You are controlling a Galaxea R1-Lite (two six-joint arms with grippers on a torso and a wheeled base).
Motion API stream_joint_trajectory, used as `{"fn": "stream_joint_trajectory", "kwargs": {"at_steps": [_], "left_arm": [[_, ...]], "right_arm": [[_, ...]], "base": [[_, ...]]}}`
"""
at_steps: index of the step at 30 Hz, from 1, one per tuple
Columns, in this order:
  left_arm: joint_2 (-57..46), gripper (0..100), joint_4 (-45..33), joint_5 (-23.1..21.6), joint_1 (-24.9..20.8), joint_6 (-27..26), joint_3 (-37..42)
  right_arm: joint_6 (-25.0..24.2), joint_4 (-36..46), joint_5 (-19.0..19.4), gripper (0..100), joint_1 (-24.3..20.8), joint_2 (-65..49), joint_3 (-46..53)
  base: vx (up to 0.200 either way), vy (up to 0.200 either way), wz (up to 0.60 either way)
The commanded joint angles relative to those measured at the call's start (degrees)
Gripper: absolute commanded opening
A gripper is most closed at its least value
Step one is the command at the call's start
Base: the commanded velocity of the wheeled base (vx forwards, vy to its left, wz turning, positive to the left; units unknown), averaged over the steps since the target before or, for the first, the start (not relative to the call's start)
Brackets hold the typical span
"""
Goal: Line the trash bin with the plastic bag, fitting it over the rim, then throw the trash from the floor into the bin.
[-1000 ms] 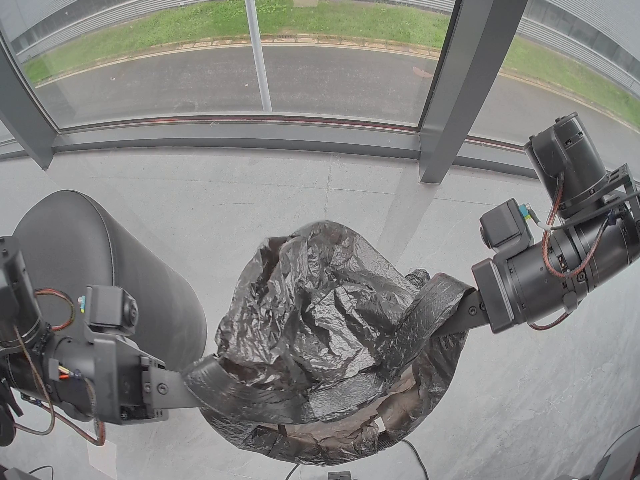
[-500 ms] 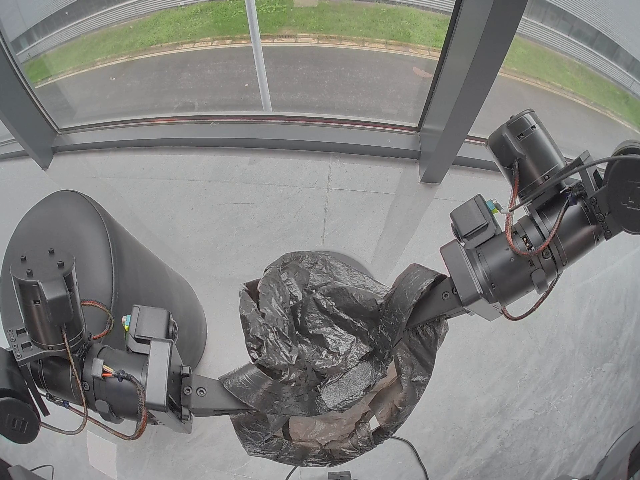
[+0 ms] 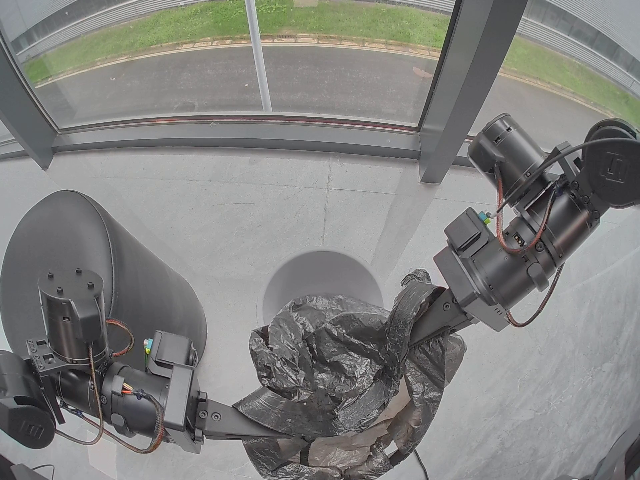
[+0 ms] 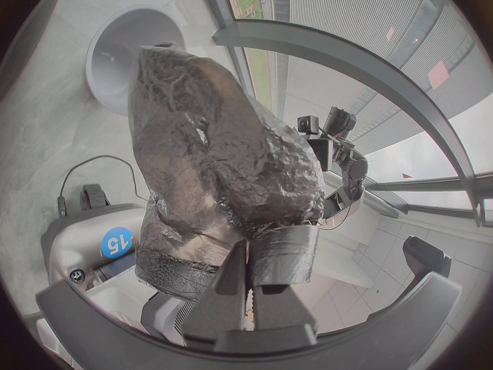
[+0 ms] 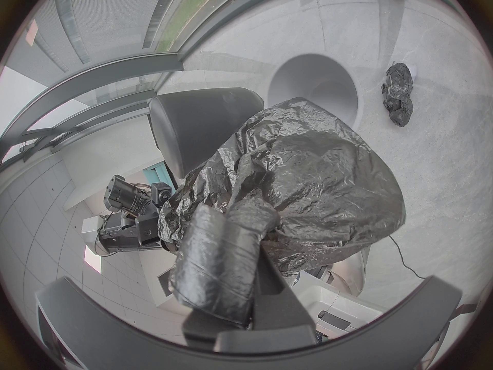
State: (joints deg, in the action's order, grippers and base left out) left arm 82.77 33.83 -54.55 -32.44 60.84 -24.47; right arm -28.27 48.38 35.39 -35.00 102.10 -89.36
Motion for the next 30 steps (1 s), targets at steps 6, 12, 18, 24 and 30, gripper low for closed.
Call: {"fn": "stream_joint_trajectory", "kwargs": {"at_steps": [6,12,18,24,30], "left_arm": [[6.0,0,0.5,-0.6,-0.3,-0.2,0.6],[8.4,0,0.9,-0.6,-0.3,-0.4,-0.1],[10.2,0,2.0,-0.6,-0.3,-0.6,-0.4],[15.4,0,9.1,-0.6,-0.3,-0.4,-0.1],[19.4,0,14.0,-0.6,2.3,-0.3,-1.1]], "right_arm": [[0.5,-0.7,0.0,0,0.9,7.0,-0.6],[0.4,-0.7,-0.1,0,1.9,8.6,-1.8],[0.5,-0.7,-0.1,0,3.3,8.5,-1.8],[0.5,-1.2,-0.3,0,4.0,9.4,-2.0],[-0.3,-7.7,-0.5,0,5.4,11.3,-2.0]], "base": [[0.0,0.0,0.0],[0.0,0.0,0.0],[0.0,0.0,0.0],[0.0,0.0,0.0],[0.0,0.0,0.0]]}}
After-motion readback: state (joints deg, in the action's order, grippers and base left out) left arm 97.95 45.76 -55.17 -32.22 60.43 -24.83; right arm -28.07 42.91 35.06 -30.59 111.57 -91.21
